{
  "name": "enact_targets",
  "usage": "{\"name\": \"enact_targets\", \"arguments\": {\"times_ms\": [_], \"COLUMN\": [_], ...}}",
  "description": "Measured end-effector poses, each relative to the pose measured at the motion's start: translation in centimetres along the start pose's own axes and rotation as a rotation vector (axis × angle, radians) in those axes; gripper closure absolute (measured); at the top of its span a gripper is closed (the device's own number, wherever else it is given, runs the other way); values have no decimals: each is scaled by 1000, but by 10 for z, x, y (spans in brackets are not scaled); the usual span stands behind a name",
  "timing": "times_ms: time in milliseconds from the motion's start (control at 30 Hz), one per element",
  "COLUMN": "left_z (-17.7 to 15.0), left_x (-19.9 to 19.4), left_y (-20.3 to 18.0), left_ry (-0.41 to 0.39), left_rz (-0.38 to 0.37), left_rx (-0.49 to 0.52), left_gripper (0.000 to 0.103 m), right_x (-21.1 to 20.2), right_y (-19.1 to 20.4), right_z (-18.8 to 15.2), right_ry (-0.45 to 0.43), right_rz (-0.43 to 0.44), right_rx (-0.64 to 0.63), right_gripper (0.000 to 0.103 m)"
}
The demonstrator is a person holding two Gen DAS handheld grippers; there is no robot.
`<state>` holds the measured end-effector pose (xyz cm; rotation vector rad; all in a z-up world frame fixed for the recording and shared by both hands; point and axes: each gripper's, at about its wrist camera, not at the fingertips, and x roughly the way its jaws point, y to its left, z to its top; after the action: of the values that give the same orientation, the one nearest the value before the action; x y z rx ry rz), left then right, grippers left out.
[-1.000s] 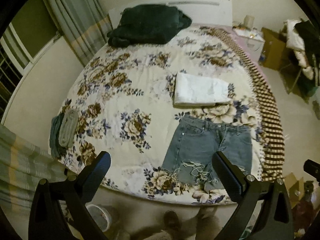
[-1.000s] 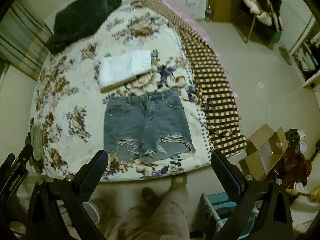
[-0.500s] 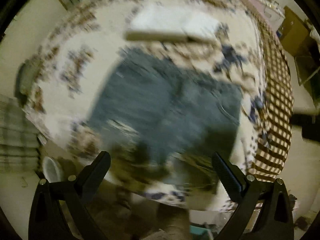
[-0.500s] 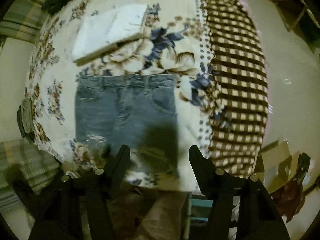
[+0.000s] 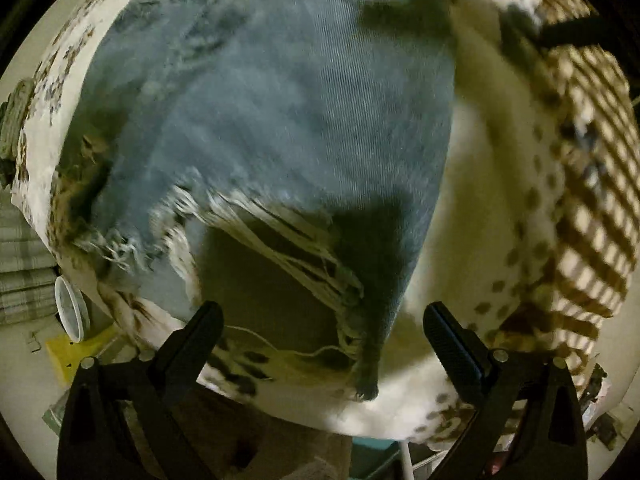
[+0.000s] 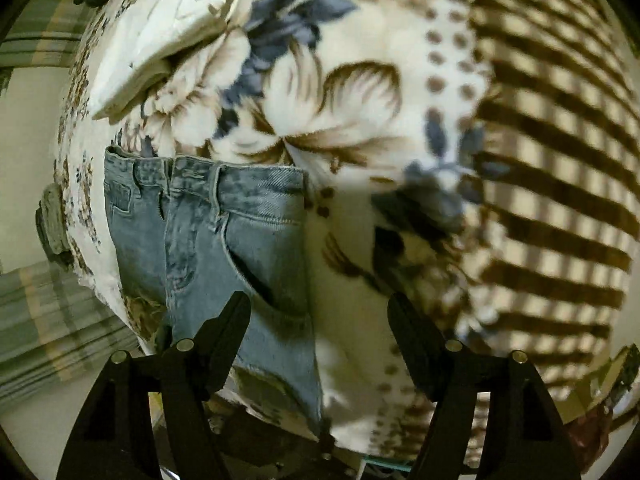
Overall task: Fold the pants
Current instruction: 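Lower both grippers onto the denim shorts and grasp the frayed hem corners, then lift the hem with both grippers and fold it over onto the waistband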
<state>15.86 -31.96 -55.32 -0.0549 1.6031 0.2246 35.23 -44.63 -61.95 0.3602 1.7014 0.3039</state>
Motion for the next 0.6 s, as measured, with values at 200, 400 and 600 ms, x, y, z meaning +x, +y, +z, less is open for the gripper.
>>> {"name": "enact_targets", "arguments": {"times_ms": [200, 400, 600], "left_z": [14, 30, 36], "left_x": [13, 10, -23], "left_y": [12, 36, 68], "left_ry": [-7, -54, -123], "left_rz": [-14, -160, -240], "left_rx": [-52, -99, -103], "left_gripper": [37, 90, 98], "right_x": [34, 46, 31], "right_y": [7, 16, 26], "right_z": [15, 25, 24], "right_ry": [9, -4, -50], "right_rz": [98, 189, 159], "right_rx": [0, 23, -11], "right_gripper": [30, 35, 89]}}
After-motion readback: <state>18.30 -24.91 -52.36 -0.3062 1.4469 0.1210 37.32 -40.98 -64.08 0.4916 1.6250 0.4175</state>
